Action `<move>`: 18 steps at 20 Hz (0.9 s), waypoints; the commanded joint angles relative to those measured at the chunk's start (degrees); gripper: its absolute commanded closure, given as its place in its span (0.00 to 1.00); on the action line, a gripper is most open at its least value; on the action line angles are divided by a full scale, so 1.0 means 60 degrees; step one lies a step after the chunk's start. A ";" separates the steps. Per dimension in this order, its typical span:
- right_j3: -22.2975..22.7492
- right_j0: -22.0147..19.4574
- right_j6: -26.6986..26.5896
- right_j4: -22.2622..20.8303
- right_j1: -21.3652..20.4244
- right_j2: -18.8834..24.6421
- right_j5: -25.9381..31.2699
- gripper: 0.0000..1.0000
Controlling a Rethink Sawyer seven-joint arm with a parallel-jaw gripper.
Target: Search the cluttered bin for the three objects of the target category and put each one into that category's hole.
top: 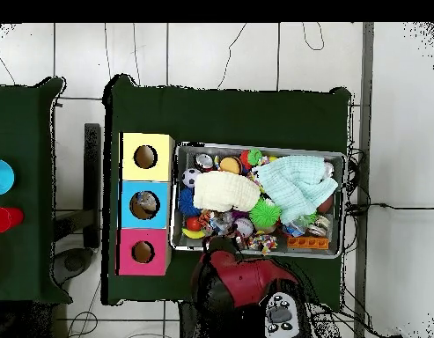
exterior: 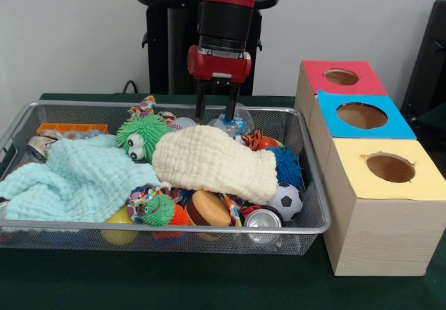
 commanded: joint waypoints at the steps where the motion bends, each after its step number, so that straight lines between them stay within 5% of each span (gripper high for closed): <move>1: 0.0387 -0.0358 0.1487 0.0488 0.0240 0.1258 0.1063 0.00; 18: 0.1154 -0.1367 0.1846 0.1443 0.0284 0.2786 0.1263 0.00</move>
